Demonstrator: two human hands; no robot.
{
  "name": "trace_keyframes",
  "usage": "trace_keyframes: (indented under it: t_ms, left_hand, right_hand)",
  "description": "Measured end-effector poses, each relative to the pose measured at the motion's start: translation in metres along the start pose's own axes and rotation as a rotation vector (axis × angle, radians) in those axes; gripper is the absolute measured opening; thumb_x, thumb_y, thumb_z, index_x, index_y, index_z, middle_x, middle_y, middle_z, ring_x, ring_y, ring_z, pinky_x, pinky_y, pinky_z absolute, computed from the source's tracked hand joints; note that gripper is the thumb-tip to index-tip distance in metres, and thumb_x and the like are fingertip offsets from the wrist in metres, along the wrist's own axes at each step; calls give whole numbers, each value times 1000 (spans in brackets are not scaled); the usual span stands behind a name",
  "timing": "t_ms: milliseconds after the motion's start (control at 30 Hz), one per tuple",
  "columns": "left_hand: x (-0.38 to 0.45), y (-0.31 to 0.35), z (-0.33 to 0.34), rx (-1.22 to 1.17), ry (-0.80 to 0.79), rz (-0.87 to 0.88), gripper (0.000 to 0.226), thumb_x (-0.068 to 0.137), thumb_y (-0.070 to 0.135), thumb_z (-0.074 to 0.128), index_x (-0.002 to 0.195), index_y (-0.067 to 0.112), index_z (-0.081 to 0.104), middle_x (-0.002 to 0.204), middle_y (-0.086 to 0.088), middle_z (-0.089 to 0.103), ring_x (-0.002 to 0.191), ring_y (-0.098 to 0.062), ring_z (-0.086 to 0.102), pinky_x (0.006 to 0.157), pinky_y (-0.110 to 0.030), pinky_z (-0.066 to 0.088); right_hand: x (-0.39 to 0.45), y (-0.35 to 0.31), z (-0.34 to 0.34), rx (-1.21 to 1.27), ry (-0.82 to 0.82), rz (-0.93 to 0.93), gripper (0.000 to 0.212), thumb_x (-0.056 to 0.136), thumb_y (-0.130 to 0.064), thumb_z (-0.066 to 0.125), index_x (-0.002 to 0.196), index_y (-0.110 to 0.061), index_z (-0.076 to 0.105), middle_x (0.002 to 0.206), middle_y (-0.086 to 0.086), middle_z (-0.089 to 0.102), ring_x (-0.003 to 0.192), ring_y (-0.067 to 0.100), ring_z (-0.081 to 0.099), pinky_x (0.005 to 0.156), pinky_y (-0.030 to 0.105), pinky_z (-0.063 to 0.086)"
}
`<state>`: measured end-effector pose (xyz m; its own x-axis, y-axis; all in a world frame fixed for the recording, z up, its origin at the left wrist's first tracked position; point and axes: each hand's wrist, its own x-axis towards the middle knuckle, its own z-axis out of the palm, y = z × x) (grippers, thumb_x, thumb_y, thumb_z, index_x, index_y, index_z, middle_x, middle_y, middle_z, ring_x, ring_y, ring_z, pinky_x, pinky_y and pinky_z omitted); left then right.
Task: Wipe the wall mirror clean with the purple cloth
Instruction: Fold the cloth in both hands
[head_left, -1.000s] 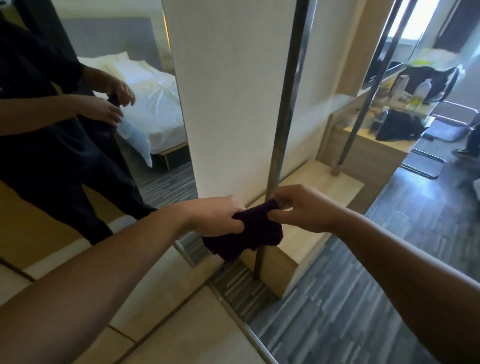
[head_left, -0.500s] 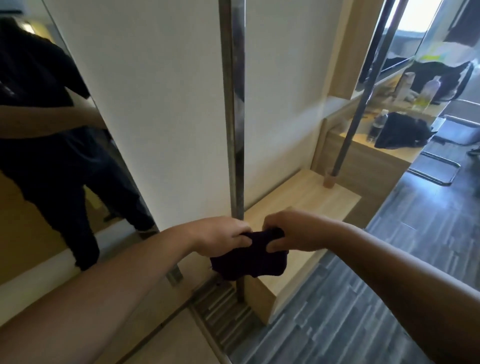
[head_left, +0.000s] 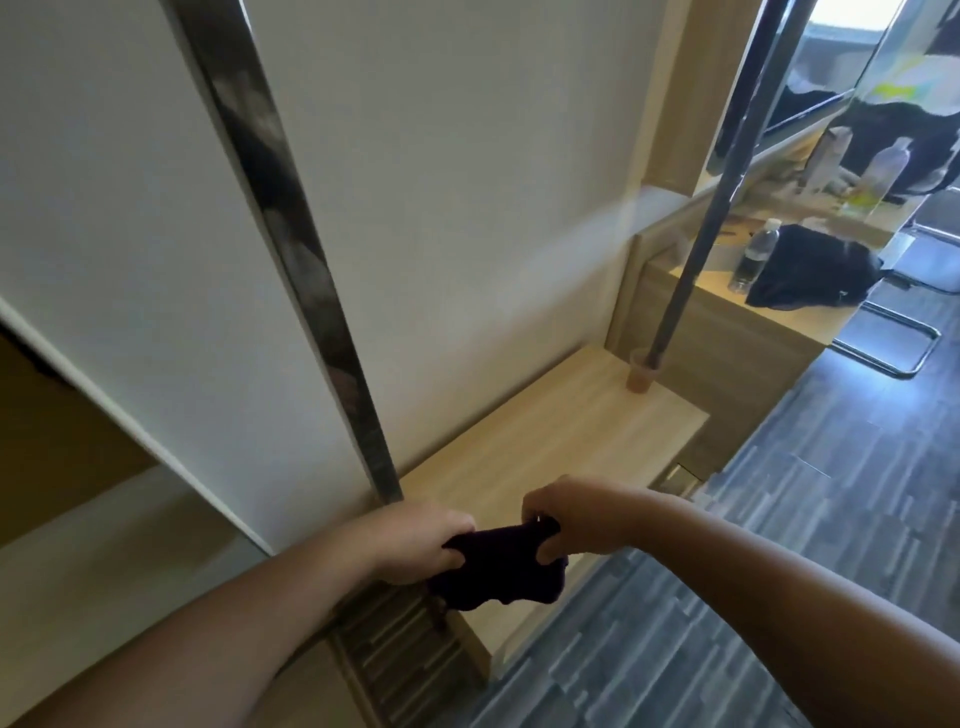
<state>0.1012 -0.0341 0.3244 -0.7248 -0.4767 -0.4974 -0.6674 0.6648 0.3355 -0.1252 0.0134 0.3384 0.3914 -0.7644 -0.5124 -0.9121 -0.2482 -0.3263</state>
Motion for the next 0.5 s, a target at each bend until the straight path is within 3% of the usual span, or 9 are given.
trace_keyframes:
  t_ms: [233,367,433,500]
  left_hand:
    - [74,-34,62,32,-36,-74,11,99,21,49,101,24,59,95,3,64,85,-20,61,78,-43,54]
    - [125,-67,115,52,-29,-149,13,99,16,48,95,25,58,88,0,66,75,-20,63,69,-43,57]
    - [149,-82,139,97,51,-178,9,97,16,51,98,24,57,91,0,65,79,-22,63,61,-39,53]
    - [170,-100,162,173,233,-165,8,95,15,56,101,20,58,92,-1,65,81,-25,64,56,-35,45]
  right_hand:
    - [62,50,66,19,-65,79,22,96,-33,56,114,-21,62,97,-1,62,86,19,56,69,29,38]
    - [115,76,107,-28,-77,127,23,100,-29,48,116,-19,61,91,-1,56,81,20,56,66,30,41]
    - [141,90,127,-69,-36,168,21,101,-27,46,115,-18,59,92,1,60,81,21,57,65,31,42]
    - [163,104,146,-117,99,199,18,100,-24,48,116,-19,57,100,2,64,86,23,58,67,32,44]
